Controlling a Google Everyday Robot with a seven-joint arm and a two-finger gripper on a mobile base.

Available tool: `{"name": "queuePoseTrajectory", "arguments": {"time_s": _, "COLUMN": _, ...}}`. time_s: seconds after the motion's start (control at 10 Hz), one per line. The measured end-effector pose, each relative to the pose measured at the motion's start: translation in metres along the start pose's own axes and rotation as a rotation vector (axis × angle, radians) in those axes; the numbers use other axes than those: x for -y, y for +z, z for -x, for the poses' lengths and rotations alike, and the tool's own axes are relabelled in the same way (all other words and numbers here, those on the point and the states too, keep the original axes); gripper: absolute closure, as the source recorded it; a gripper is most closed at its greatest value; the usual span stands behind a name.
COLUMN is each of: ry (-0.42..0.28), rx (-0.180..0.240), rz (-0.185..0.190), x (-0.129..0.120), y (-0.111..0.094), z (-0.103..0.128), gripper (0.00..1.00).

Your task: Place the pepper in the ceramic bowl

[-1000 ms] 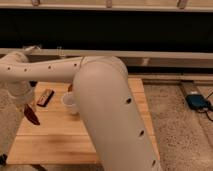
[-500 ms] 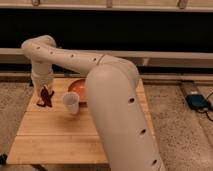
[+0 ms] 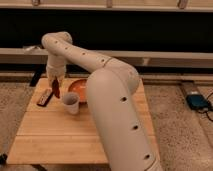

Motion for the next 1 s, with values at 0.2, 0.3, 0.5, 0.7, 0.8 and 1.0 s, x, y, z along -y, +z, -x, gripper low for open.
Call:
{"name": "queuePoseTrajectory", "arguments": {"time_s": 0.2, "ry": 0.073, "rx": -0.022, "rz": -0.019, "x": -0.018, "y": 0.003, "z": -0.022, "gripper": 1.0}}
{"name": "queuePoseTrajectory", "arguments": {"time_s": 0.3, "ry": 0.112, "rx": -0.025, "rz": -0.027, "x": -0.028, "y": 0.005, "z": -0.031, "gripper": 1.0}}
{"name": "queuePoseTrajectory", "arguments": {"time_s": 0.5, "ry": 0.243, "rx": -0.048, "rz": -0.047, "x": -0.06, "y": 0.011, "z": -0.057, "gripper": 1.0}}
{"name": "queuePoseTrajectory", "arguments": {"time_s": 0.7, "ry": 0.368, "rx": -0.072, "rz": -0.056, "x": -0.084, "y": 0.018, "z": -0.073, "gripper": 1.0}}
{"name": "queuePoseTrajectory", "arguments": {"time_s": 0.8, "ry": 0.422, "rx": -0.093, "rz": -0.059, "x": -0.095, "y": 0.021, "z": -0.078, "gripper": 1.0}}
{"name": "queuePoseTrajectory", "arguments": {"time_s": 1.0, "ry": 0.446, "rx": -0.122, "rz": -0.048, "x": -0.113, "y": 0.023, "z": -0.08, "gripper": 0.98}}
